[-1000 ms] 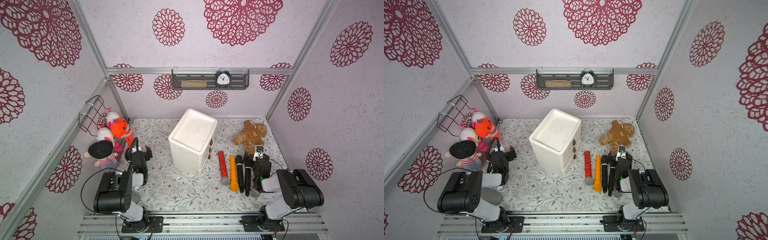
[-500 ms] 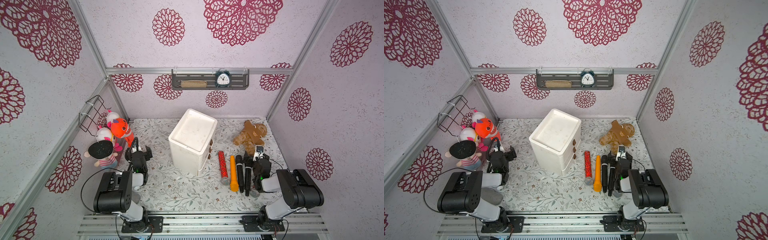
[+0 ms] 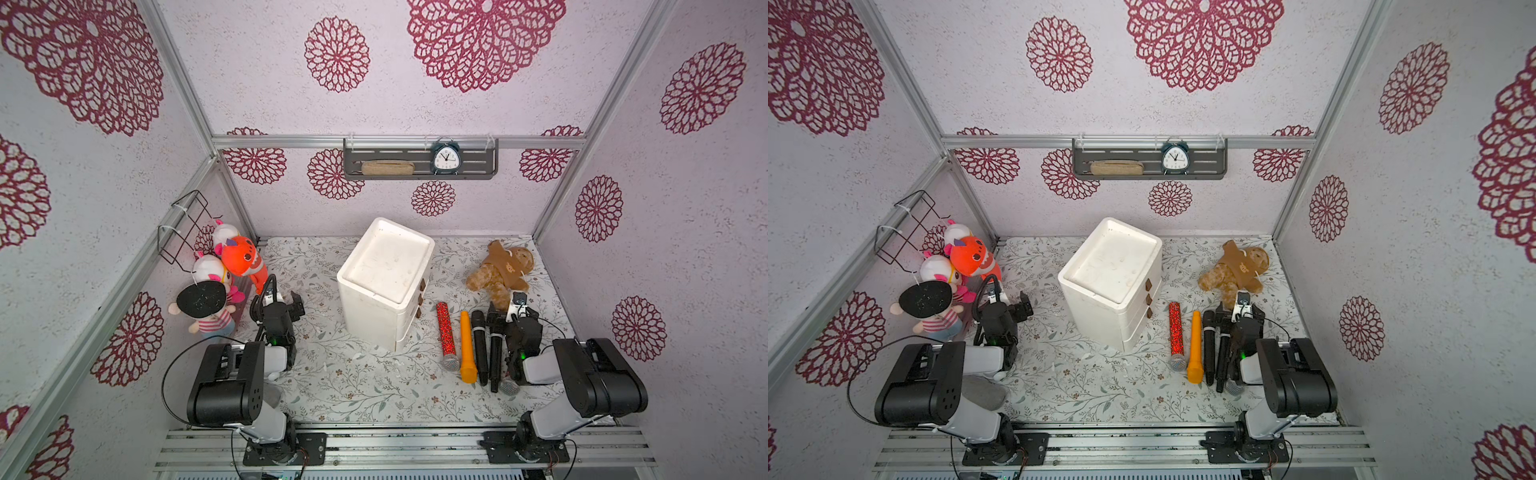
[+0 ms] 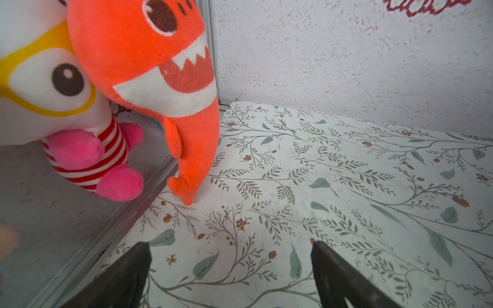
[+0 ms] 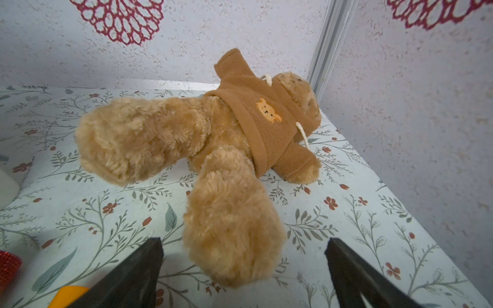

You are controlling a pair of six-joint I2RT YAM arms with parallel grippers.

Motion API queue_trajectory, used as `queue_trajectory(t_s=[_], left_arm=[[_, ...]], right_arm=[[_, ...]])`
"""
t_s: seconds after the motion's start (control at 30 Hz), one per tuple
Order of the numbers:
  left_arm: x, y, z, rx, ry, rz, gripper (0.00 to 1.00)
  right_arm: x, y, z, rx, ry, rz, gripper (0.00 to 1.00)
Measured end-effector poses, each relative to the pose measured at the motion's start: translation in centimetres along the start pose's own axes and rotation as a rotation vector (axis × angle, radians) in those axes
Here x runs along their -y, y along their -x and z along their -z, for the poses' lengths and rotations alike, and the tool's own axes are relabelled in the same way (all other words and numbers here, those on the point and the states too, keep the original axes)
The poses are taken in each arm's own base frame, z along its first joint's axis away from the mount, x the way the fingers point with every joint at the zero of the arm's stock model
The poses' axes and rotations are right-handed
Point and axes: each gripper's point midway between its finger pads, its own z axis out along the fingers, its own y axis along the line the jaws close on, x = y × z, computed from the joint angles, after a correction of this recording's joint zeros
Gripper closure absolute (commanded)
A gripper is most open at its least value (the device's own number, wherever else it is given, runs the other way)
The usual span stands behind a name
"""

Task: Take the microphone out of the drawer
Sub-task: Reset both arms

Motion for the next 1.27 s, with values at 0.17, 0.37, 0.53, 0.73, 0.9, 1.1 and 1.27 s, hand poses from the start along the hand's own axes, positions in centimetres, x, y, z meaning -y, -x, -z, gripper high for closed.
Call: queue_trajectory(t_s=[0.17,0.37,0.53,0.73,0.9,1.1,1.27], left_arm=[[0.0,0.0,0.0,0.001,0.0,0.0,0.03],[0.0,0.1,0.0,0.002,0.0,0.001,0.03],[0.0,0.1,0.0,0.002,0.0,0.001,0.03],[0.0,0.1,0.0,0.002,0.0,0.001,0.03],[0.0,0.1,0.0,0.002,0.0,0.001,0.03],[0.0,0.1,0.0,0.002,0.0,0.001,0.03],[0.0,0.1,0.0,0.002,0.0,0.001,0.03]], right_arm=[[0.0,-0.1,0.0,-0.003,0.0,0.001,0.01],[1.7,-0.2,0.3,-0.001,-0.095,-0.043,0.01],[2.3,-0.1,0.4,0.0,-0.132,-0.052,0.01],[0.9,0.0,0.1,-0.004,-0.054,-0.04,0.01],[0.8,-0.3,0.1,-0.015,-0.046,-0.039,0.01],[1.0,-0.3,-0.2,-0.024,-0.05,-0.041,0.01],[1.2,0.0,-0.4,-0.019,-0.052,-0.044,0.01]])
